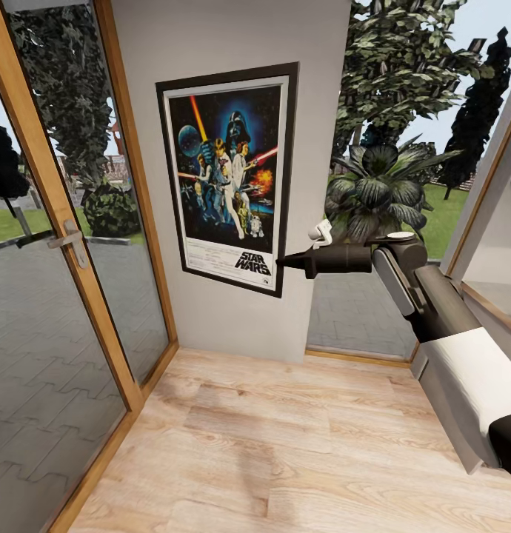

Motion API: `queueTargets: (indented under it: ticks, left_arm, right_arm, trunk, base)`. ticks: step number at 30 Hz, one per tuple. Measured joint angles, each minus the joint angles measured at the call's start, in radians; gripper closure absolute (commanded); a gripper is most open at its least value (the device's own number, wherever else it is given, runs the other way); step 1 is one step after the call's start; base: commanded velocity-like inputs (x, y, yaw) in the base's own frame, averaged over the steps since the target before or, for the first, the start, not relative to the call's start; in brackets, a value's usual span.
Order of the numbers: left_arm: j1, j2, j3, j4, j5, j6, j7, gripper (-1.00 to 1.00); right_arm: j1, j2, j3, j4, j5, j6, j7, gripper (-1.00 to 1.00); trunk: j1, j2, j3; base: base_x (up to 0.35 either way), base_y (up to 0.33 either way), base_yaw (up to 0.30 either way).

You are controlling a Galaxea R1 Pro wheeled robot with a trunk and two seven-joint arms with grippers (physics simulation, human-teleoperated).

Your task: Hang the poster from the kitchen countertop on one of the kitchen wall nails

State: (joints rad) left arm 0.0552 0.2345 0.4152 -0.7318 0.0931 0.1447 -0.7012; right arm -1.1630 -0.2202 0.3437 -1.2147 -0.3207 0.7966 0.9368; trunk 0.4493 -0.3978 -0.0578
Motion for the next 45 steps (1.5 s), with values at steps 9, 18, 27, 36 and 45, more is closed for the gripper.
queueTargets:
  ticks: [9,18,27,36,45]
  left_arm:
    - [0.0,0.0,0.0,0.0,0.0,0.0,0.0,-1.0]
    - [0.0,0.0,0.0,0.0,0.0,0.0,0.0,-1.0]
    - [0.0,0.0,0.0,0.0,0.0,0.0,0.0,-1.0]
    - [0.0,0.0,0.0,0.0,0.0,0.0,0.0,-1.0]
    - [0.0,0.0,0.0,0.0,0.0,0.0,0.0,-1.0]
  right_arm:
    - [0.0,0.0,-0.001,0.0,-0.001,-0.001,0.003,1.0]
    - [0.0,0.0,-0.002,-0.004,-0.005,-0.001,0.009,1.0]
    - [0.0,0.0,-0.004,-0.003,-0.01,-0.001,0.029,1.0]
    - [-0.001,-0.003,-0.008,0.001,-0.008,-0.008,0.081,1.0]
    - [-0.006,-0.005,-0.021,0.009,-0.007,-0.011,0.081,1.0]
  trunk:
    - [0.0,0.0,0.0]
    - [0.0,0.0,0.0]
    - [0.0,0.0,0.0]
    - [0.0,0.0,0.0]
    - [0.0,0.0,0.0]
  base:
    - [0.016,0.0,0.0]
    - [0.0,0.0,0.0]
    - [0.0,0.0,0.0]
    - [0.0,0.0,0.0]
    - [0.0,0.0,0.0]
